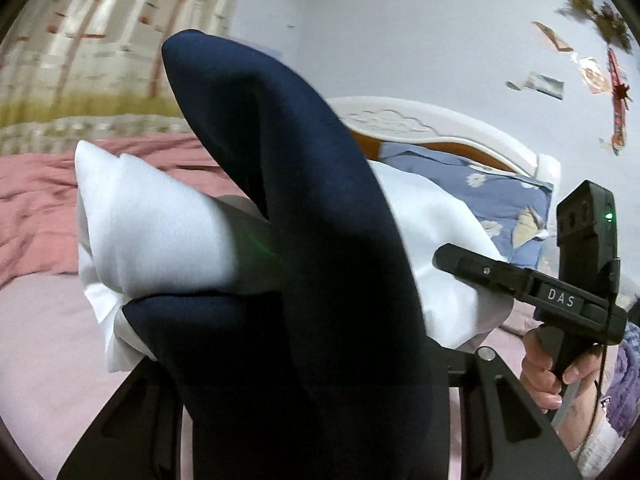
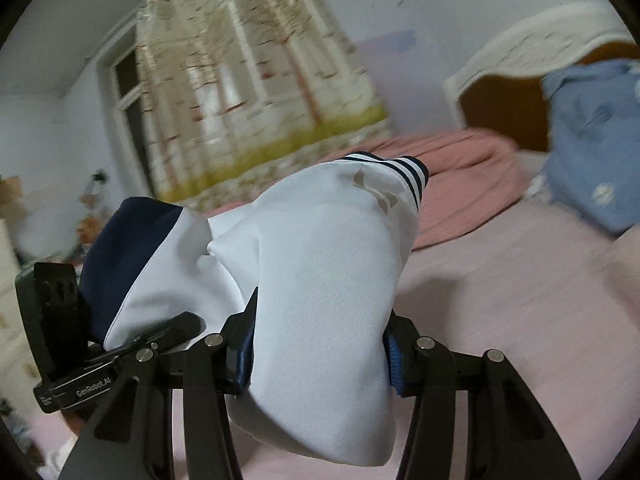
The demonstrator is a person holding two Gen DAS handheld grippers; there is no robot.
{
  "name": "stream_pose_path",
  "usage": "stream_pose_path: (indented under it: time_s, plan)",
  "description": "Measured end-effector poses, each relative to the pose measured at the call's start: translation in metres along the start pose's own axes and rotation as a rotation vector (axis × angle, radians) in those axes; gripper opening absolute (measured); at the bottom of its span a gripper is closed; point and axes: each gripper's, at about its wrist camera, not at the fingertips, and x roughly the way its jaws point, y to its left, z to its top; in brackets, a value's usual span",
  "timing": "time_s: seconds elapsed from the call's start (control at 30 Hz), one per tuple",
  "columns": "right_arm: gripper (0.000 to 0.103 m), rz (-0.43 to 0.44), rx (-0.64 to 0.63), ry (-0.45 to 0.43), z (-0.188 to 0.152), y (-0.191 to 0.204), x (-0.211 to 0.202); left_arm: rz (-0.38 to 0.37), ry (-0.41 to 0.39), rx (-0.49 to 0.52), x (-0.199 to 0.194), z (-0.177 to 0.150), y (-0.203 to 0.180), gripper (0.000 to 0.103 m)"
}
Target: Fold large clothes
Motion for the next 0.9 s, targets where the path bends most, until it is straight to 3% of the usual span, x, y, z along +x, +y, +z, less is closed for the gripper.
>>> stream_pose_path:
  time_s: [0.13,0.23,0.27,0.3,0.33,0.37,0.43,0.57,0.6,0.7,0.77,0.83,0.87,0.9]
  plan:
    - [0.053,-0.19,-0.03,-0.015,-0.003,-0.063,0.016,-0.083,0.046,0.003,0.097,-0.027,0.001,0.041]
    - [0.053,-0.324,-0.009,0.061,-0.023,-0.108,0.035,-0.057,0.23,0.014,0.165,-0.068,-0.001,0.044]
    - [0.053,-0.375,0.028,0.14,-0.037,-0.128,0.049,-0.033,0.294,0.031,0.177,-0.078,-0.005,0.049]
    - [0.056,-0.403,0.06,0.188,-0.047,-0.143,0.057,-0.006,0.3,0.047,0.174,-0.079,-0.012,0.052]
    - [0.058,-0.436,0.095,0.216,-0.059,-0.157,0.062,0.005,0.282,0.051,0.165,-0.076,-0.016,0.065]
    - [0.059,-0.435,0.141,0.207,-0.065,-0.167,0.059,0.068,0.266,0.066,0.161,-0.076,-0.025,0.083]
    - [0.061,-0.397,0.2,0.182,-0.062,-0.176,0.05,0.2,0.231,0.123,0.154,-0.081,-0.032,0.093]
    - [0.067,-0.485,0.082,0.192,-0.06,-0.156,0.054,0.234,0.233,0.101,0.139,-0.088,-0.022,0.097]
    - [0.07,-0.503,0.07,0.189,-0.061,-0.155,0.052,0.271,0.209,0.125,0.129,-0.086,-0.021,0.099]
    - [0.091,-0.616,0.026,0.101,-0.06,-0.137,0.034,0.358,0.109,0.233,0.101,-0.087,-0.029,0.101]
    - [0.091,-0.672,-0.006,0.038,-0.056,-0.123,0.018,0.359,0.069,0.222,0.071,-0.089,-0.029,0.103]
    - [0.093,-0.644,-0.027,-0.005,-0.052,-0.107,0.0,0.338,0.011,0.175,0.041,-0.084,-0.021,0.103]
    - [0.102,-0.617,-0.034,-0.019,-0.051,-0.099,-0.007,0.33,-0.033,0.161,0.022,-0.083,-0.021,0.103]
    - [0.103,-0.589,-0.046,-0.031,-0.05,-0.088,-0.014,0.33,-0.075,0.154,0.006,-0.083,-0.021,0.103]
